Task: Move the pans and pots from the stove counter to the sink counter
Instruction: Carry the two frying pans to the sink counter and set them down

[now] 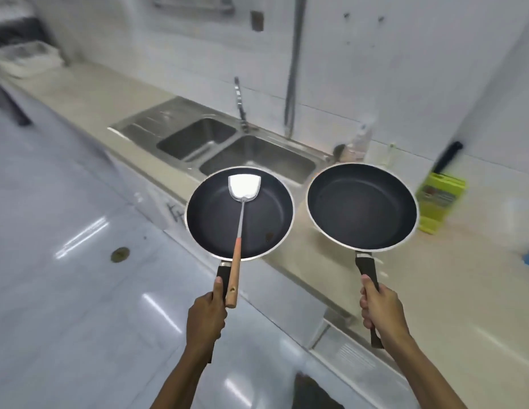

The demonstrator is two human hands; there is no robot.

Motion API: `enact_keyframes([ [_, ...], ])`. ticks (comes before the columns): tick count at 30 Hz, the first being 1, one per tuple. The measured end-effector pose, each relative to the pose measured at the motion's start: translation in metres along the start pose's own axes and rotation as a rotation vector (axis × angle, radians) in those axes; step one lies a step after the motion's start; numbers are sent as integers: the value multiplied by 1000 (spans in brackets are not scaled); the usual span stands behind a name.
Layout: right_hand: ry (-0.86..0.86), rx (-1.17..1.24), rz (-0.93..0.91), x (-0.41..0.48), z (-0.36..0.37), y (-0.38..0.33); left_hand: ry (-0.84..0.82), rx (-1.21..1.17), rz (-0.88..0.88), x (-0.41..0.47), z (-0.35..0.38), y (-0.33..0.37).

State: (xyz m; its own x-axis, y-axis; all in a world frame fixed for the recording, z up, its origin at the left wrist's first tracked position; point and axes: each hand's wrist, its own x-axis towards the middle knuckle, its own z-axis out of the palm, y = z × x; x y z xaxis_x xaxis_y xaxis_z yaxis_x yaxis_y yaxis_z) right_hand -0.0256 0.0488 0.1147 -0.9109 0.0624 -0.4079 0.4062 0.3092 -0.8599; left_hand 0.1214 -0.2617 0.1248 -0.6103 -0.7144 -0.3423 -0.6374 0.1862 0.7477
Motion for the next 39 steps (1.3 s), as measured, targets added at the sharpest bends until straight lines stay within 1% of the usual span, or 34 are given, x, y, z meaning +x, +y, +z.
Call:
enact_keyframes([
  [8, -239, -113, -89, 40, 186, -77, 241, -76, -239, 105, -110, -40],
  [13, -407, -83, -88, 70, 314, -144, 383, -121, -311, 190, -179, -46],
  [19, -550, -133, -130, 105, 459, -230, 477, -207, -379, 291, -254, -44],
  [25, -602, -161, -155, 140, 604, -291, 520, -233, -439, 399, -320, -57],
  [29, -602, -182, -161, 159, 705, -318, 495, -222, -458, 494, -367, -69],
  [34, -552, -142, -101, 179, 829, -355, 453, -200, -438, 623, -445, -81],
  [37, -526, -97, -50, 185, 897, -385, 447, -157, -402, 699, -497, -75],
  [39, -482, -84, -22, 192, 938, -402, 412, -109, -381, 748, -525, -69],
])
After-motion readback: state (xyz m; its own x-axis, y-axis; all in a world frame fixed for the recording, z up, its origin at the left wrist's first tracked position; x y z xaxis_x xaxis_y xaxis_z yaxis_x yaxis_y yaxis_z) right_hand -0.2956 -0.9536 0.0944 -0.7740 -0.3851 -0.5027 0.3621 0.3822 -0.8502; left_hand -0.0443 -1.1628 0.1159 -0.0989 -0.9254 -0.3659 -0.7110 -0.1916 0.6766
